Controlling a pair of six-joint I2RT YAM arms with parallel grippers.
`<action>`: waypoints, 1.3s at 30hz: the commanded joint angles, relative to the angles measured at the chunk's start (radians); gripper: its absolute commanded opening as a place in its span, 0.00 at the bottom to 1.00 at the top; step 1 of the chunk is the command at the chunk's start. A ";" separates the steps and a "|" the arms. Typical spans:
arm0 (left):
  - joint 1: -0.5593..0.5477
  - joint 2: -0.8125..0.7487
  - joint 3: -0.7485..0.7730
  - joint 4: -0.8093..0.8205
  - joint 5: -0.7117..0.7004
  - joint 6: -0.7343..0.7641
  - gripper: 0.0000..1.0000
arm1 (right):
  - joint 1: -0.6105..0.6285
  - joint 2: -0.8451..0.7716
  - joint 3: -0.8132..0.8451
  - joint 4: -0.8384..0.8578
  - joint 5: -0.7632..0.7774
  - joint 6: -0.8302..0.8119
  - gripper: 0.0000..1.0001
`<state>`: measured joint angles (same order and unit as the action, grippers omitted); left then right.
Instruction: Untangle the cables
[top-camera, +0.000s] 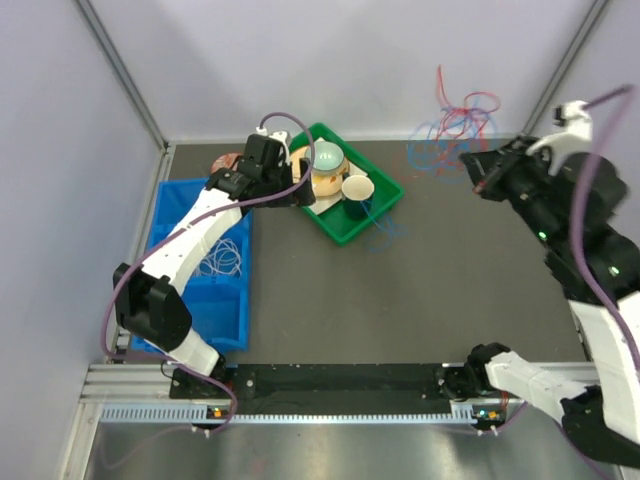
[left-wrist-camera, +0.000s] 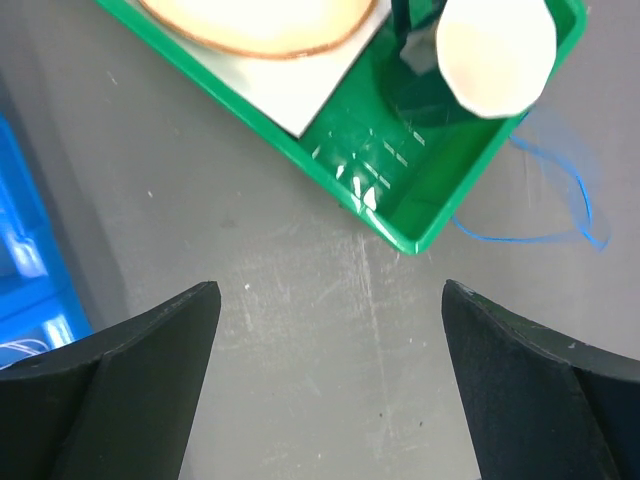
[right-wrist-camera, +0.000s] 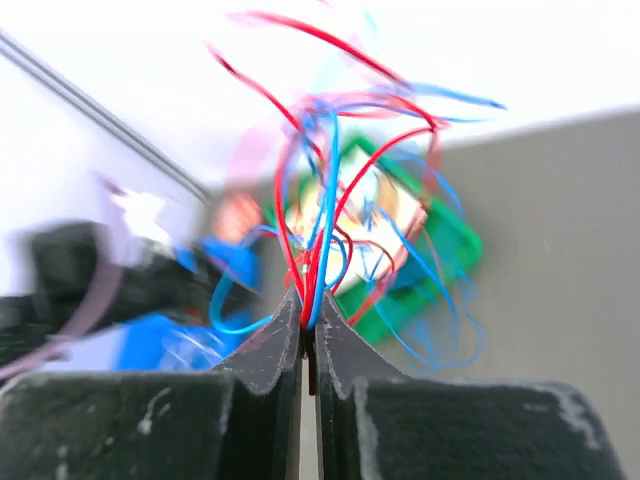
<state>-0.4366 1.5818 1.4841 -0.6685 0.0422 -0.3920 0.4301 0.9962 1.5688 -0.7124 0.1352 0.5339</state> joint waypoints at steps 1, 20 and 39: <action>-0.001 -0.008 0.058 0.004 -0.097 0.007 0.98 | 0.010 -0.011 -0.028 -0.094 -0.028 0.018 0.00; -0.063 0.038 0.059 -0.027 -0.026 0.063 0.99 | 0.030 -0.037 -0.659 -0.038 -0.065 0.169 0.72; -0.416 0.317 0.197 -0.069 0.004 -0.016 0.85 | -0.179 -0.083 -0.751 -0.022 -0.174 0.291 0.70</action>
<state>-0.8074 1.8553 1.6207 -0.7822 0.1211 -0.3687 0.2569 0.9539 0.8246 -0.7689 -0.0303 0.8021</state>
